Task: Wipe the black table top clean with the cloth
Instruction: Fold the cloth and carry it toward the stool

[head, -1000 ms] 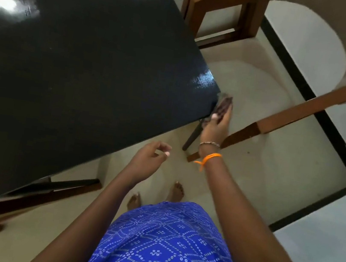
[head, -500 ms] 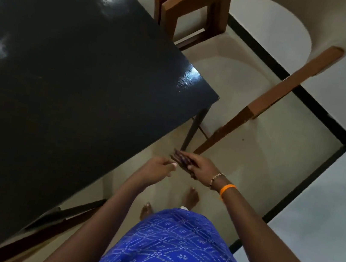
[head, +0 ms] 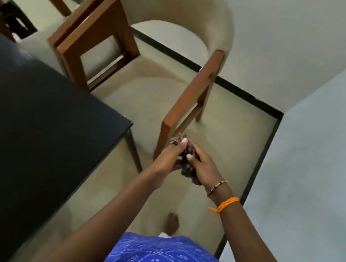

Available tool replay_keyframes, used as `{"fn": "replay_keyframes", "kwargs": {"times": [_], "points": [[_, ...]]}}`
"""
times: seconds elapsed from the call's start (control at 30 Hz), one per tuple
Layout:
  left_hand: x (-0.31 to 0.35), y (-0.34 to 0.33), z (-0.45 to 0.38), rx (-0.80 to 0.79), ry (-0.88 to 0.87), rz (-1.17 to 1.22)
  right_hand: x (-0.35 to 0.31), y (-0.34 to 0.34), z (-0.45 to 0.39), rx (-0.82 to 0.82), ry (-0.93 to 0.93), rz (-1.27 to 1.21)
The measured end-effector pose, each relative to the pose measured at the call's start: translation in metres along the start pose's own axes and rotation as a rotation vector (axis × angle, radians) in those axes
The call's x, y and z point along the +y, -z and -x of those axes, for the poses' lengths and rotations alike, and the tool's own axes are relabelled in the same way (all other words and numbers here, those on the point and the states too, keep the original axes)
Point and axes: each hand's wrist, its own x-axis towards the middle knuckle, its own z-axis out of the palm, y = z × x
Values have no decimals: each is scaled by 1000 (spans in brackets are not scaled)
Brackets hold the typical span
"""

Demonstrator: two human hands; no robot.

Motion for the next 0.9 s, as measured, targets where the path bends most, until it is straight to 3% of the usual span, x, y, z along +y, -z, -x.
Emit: {"fn": "replay_keyframes", "kwargs": {"times": [0.27, 0.5, 0.63, 0.77, 0.9], "points": [[52, -80, -76, 14, -67, -30, -21, 95, -30, 52, 54, -270], [100, -131, -179, 78, -31, 40, -34, 187, -117, 179, 88, -404], [147, -156, -255, 111, 64, 187, -52, 241, -193, 306, -37, -429], [207, -185, -325, 76, 75, 200, -81, 288, -266, 233, -303, -468], [263, -204, -387, 56, 44, 186, -121, 336, -334, 188, -293, -773]]}}
